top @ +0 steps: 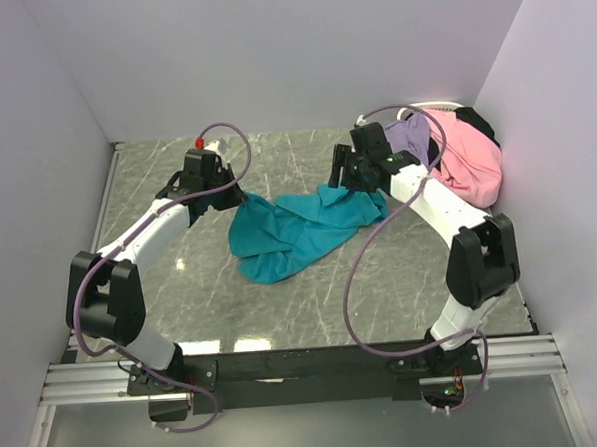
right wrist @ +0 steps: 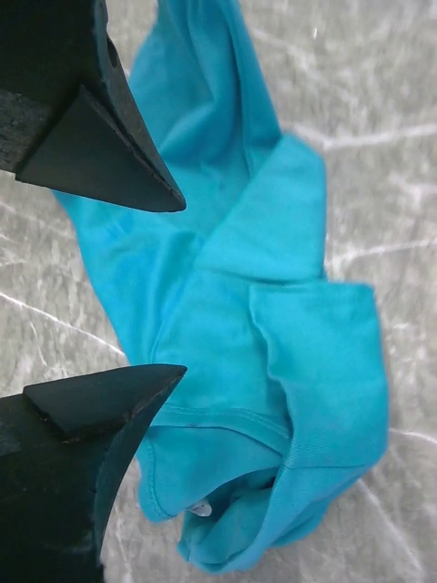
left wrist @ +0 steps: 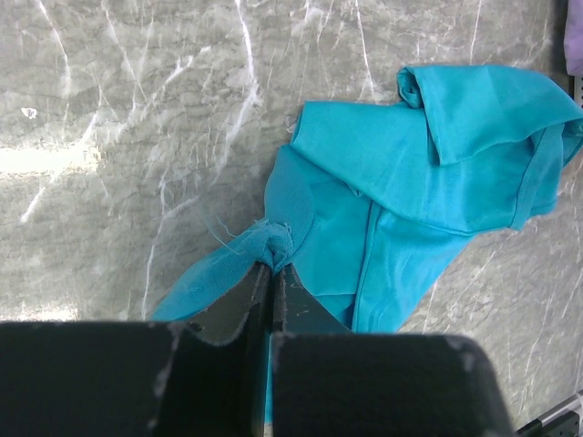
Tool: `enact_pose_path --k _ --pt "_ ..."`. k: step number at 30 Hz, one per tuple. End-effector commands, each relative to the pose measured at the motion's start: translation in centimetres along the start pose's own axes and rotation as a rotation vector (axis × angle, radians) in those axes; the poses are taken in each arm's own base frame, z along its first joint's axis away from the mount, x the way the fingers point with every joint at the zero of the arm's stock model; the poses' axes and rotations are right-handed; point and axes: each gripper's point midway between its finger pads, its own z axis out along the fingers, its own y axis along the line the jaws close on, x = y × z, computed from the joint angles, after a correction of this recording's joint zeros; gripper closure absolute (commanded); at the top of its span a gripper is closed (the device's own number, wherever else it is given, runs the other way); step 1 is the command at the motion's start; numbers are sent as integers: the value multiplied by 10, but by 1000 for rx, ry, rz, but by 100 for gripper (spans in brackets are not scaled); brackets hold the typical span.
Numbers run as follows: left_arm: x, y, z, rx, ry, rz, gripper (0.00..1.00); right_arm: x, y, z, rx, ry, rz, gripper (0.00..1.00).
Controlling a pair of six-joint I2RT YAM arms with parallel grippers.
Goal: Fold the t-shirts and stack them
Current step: Flatten the tshirt out
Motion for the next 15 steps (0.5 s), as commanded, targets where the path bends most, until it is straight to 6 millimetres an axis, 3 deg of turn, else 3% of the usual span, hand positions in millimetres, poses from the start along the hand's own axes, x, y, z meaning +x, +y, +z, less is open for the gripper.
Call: enact_pose_path --k 1,7,15 --pt "-5 -8 0 35 -15 11 94 -13 4 -3 -20 -65 38 26" --pt "-8 -10 -4 35 -17 19 93 -2 1 31 -11 -13 68 28" --pt "-6 -8 -1 26 -8 20 93 -5 -7 56 34 -12 78 28"
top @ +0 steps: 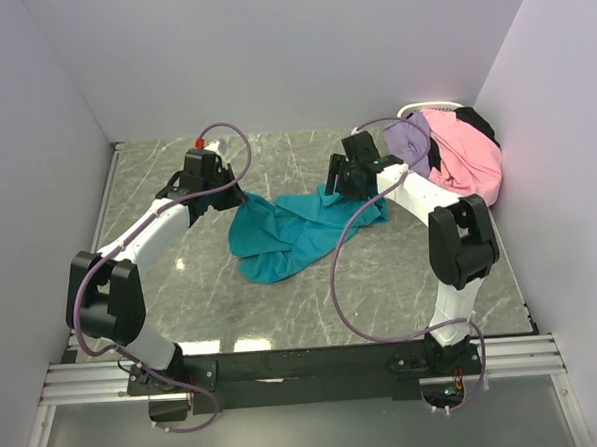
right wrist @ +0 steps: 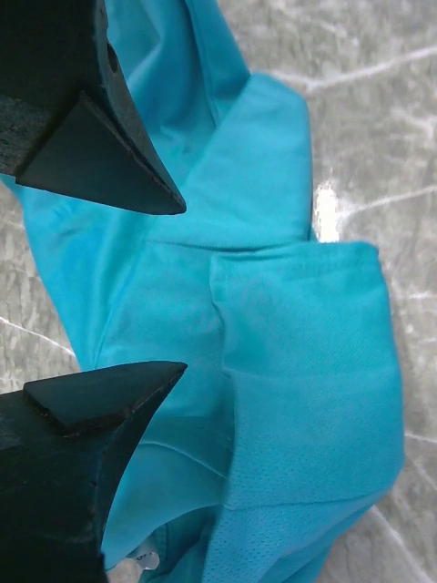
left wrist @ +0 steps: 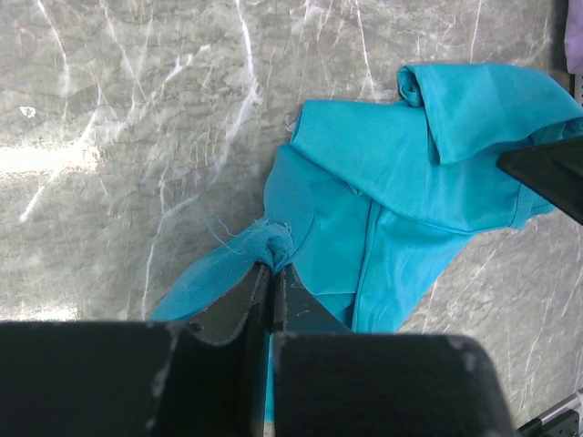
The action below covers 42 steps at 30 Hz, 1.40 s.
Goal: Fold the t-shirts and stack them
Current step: Flatten the tshirt out
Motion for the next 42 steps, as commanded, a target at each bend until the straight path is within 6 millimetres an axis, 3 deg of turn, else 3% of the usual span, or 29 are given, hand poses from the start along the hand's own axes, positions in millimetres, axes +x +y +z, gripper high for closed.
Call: enact_pose_path --k 1,12,19,22,23,25,26,28,31,32,34,35,37,38,40,41,42 --pt "-6 -7 -1 22 -10 22 93 -26 -1 3 25 -68 23 28" --pt "-5 -5 5 18 5 19 92 -35 -31 13 147 -89 31 28" --pt "-3 -3 7 11 8 15 92 -43 -35 31 148 -76 33 31" --pt "-3 -2 8 7 6 15 92 -49 -29 35 119 -85 27 51" --pt "-3 -1 8 3 7 18 92 -50 -26 35 98 -84 25 68" --pt "-3 -2 9 3 7 18 92 -53 -19 34 65 -93 13 81" --pt "-3 0 10 -3 8 17 93 -56 -15 32 50 -96 10 97" --pt "-4 3 10 -23 1 17 94 -64 -7 23 13 -121 -9 100" --pt "-12 12 6 -73 -23 12 97 -77 8 -7 -72 -187 -38 100" --pt "-16 13 2 -86 -33 16 98 -84 14 -31 -98 -232 -42 100" --pt "-26 17 -11 -132 -48 24 98 -96 16 -60 -109 -298 -52 100" --pt "-35 14 -23 -135 -76 34 98 -105 21 -92 -129 -360 -54 100" --pt "-45 10 -44 -147 -95 40 97 -112 17 -126 -114 -422 -60 100" --pt "-56 7 -61 -151 -143 45 97 -118 19 -159 -132 -483 -58 100" --pt "-66 6 -84 -168 -178 38 95 -118 17 -188 -140 -520 -62 100" --pt "-75 2 -102 -156 -222 33 94 -120 20 -217 -167 -570 -66 100" --pt "-79 -1 -113 -152 -243 32 94 -116 17 -227 -164 -577 -62 100"
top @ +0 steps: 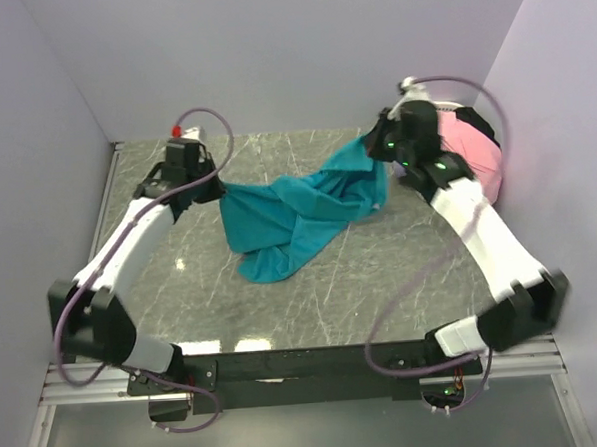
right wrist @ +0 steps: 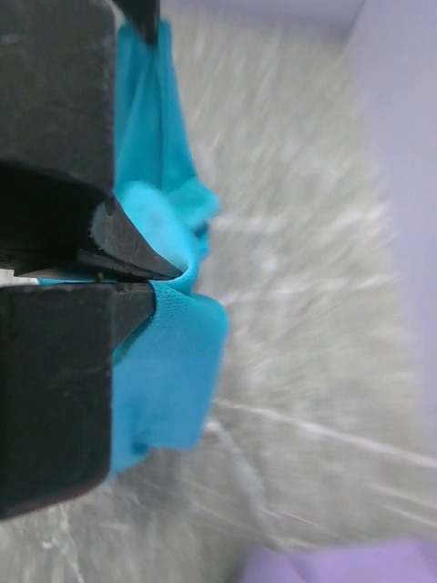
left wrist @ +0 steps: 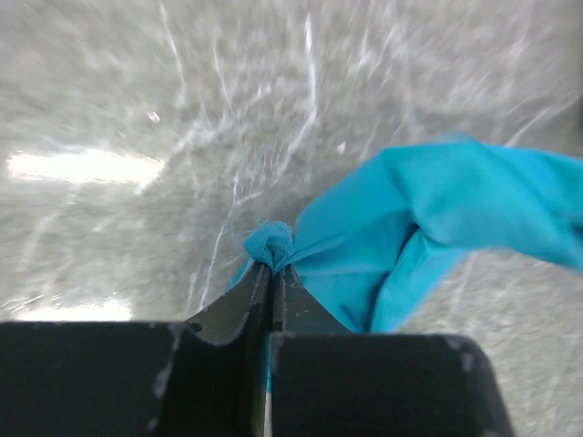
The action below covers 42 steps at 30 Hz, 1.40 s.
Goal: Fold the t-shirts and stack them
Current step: Flatten the tshirt out
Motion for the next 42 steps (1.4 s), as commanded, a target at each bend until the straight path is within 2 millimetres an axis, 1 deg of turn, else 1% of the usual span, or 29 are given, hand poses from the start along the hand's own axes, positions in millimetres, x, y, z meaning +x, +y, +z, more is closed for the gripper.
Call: enact_pose_path --k 1,2,3,4,5,7,8,10,11,13,16,17,19,20,22,24,25,26,27,28,29,30,33,35,37,38,40,41,42 --pt "-53 -5 -83 0 -192 0 94 -48 6 -78 -27 -186 -9 100" --pt "-60 -3 -102 -4 -234 -7 93 -58 8 -102 -44 -237 -3 100" --pt "-64 -3 -114 -3 -258 -13 93 -59 7 -113 -45 -250 -2 100" --pt "-66 -3 -134 0 -288 -19 92 -59 6 -123 -47 -264 1 100" --pt "-69 0 -145 -10 -313 -21 91 -67 7 -144 -58 -309 6 100" --pt "-77 1 -171 -17 -366 -28 89 -69 7 -163 -67 -334 8 100" --pt "-77 3 -190 -20 -392 -28 89 -72 8 -180 -79 -362 10 100" --pt "-83 6 -215 -35 -440 -37 87 -72 8 -195 -89 -373 10 100" --pt "-79 9 -227 -40 -443 -39 87 -73 8 -207 -98 -391 15 100" --pt "-82 7 -253 -22 -484 -47 87 -69 9 -219 -113 -389 17 100" --pt "-77 8 -285 -5 -523 -66 85 -66 11 -246 -152 -415 30 100" --pt "-76 7 -291 3 -528 -69 85 -66 13 -262 -175 -442 36 100" --pt "-70 6 -310 19 -524 -69 83 -62 17 -279 -213 -446 35 100" --pt "-73 2 -323 38 -541 -68 83 -61 17 -292 -231 -465 40 100" --pt "-64 -2 -332 65 -502 -50 84 -58 25 -310 -282 -463 31 100" --pt "-65 -10 -352 108 -521 -40 84 -56 26 -328 -302 -469 25 100" --pt "-62 -11 -358 118 -516 -37 84 -60 29 -341 -323 -494 21 100" --pt "-65 -16 -374 150 -546 -33 84 -60 32 -352 -345 -507 14 100" --pt "-65 -18 -383 163 -561 -32 83 -61 32 -357 -351 -510 10 100" --pt "-66 -19 -389 167 -567 -31 82 -66 35 -371 -366 -536 8 100" --pt "-64 -22 -402 193 -574 -23 82 -66 39 -375 -384 -531 1 100" --pt "-63 -24 -407 201 -571 -17 82 -69 43 -386 -407 -541 -8 100" --pt "-59 -37 -417 274 -553 -12 81 -70 56 -395 -476 -528 -24 98" --pt "-57 -37 -420 283 -550 -25 81 -72 56 -392 -473 -531 -18 97" --pt "-61 -27 -416 228 -579 -55 80 -74 51 -371 -428 -525 -6 96" --pt "-60 -22 -399 192 -550 -64 80 -75 49 -361 -413 -516 -2 96" --pt "-68 -21 -381 169 -551 -62 80 -73 49 -326 -385 -465 -6 97" --pt "-65 -16 -358 136 -508 -62 81 -73 48 -313 -368 -451 -6 98" --pt "-74 -18 -349 134 -529 -62 81 -73 47 -295 -354 -439 -3 98"
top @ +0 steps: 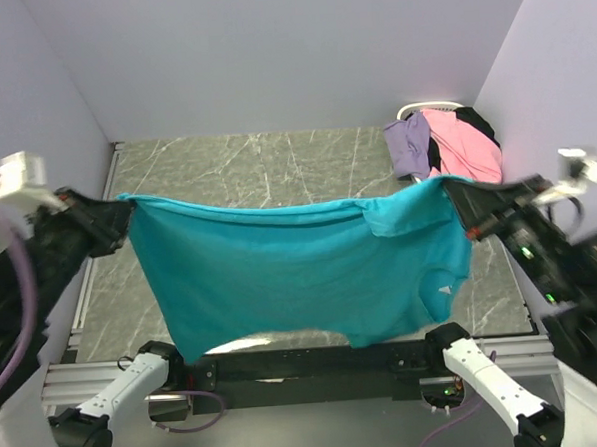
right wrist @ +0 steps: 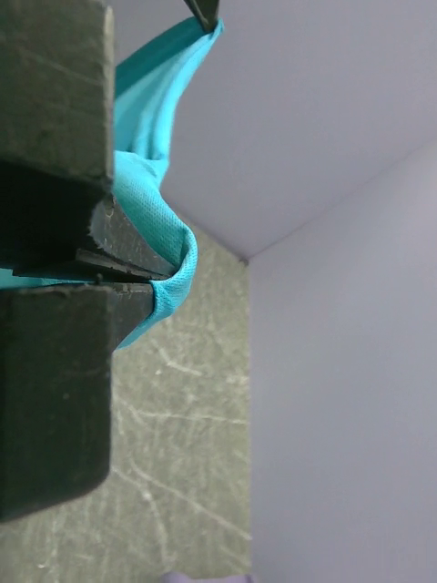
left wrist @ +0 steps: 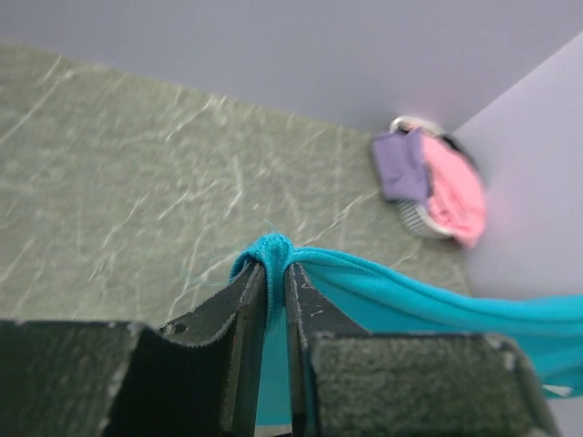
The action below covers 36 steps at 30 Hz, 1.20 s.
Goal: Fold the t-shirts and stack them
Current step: Flatten the tshirt out
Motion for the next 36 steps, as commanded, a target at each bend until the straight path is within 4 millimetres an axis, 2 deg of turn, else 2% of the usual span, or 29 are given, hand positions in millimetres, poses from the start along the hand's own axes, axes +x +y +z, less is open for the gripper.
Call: enact_pose_path --k 1,2,6,7,9,10,11,12,13,14,15,17,18,20,21,22,23,24,25,26,27,28,29,30,31,32,33,35,36 --pt "16 21 62 -102 36 12 82 37 -40 73 101 94 -8 98" --pt "29 32 79 -142 62 20 82 43 -48 83 122 103 -13 98" --pt "44 59 135 -261 65 33 82 75 -86 133 218 143 -29 99" --pt "44 68 150 -297 35 31 82 92 -102 151 260 192 -41 99" --pt "55 79 178 -343 55 29 82 111 -116 173 284 230 -37 100" --pt "58 86 191 -365 39 27 82 137 -133 191 313 300 -40 100" --pt "63 90 202 -374 47 30 82 148 -143 200 344 320 -42 100" --pt "76 100 222 -405 83 35 82 158 -151 211 356 334 -33 100" --pt "82 111 233 -438 90 32 82 184 -167 226 383 392 -32 100" --pt "85 116 245 -450 89 26 83 192 -179 236 412 390 -37 100" --pt "103 130 266 -482 134 41 83 213 -195 249 446 431 -31 100" --pt "113 148 291 -508 146 33 85 230 -218 265 471 453 -2 100" --pt "133 162 311 -525 189 48 86 245 -231 281 484 482 14 100" --pt "144 177 335 -535 203 47 89 257 -255 296 519 498 25 100" --pt "167 193 352 -554 261 62 89 267 -268 314 525 518 31 100" --pt "168 198 364 -557 259 66 89 271 -278 322 539 526 34 100" --pt "173 204 374 -561 265 75 91 258 -281 338 524 506 43 100" --pt "196 221 388 -590 319 87 91 283 -296 346 518 560 66 100" --pt "192 225 400 -584 308 88 91 286 -302 354 515 564 75 100" --pt "197 229 409 -576 320 94 91 270 -306 369 504 525 76 100" --pt "220 241 421 -576 375 103 92 291 -318 376 504 558 89 100" --pt "215 243 431 -567 362 105 92 293 -323 382 504 558 91 100" --pt "219 247 438 -565 369 108 92 278 -322 394 488 525 86 100" --pt "232 256 444 -573 395 113 93 294 -336 397 499 545 97 100" --pt "228 258 451 -569 378 110 93 296 -338 401 485 545 107 100" --pt "229 260 455 -565 371 110 92 291 -341 406 482 525 114 91" --pt "235 265 458 -558 375 117 91 299 -352 405 492 531 135 77" --pt "233 272 463 -564 361 115 88 308 -354 406 458 536 161 62" --pt "232 276 464 -567 356 115 86 305 -353 405 451 529 163 51"
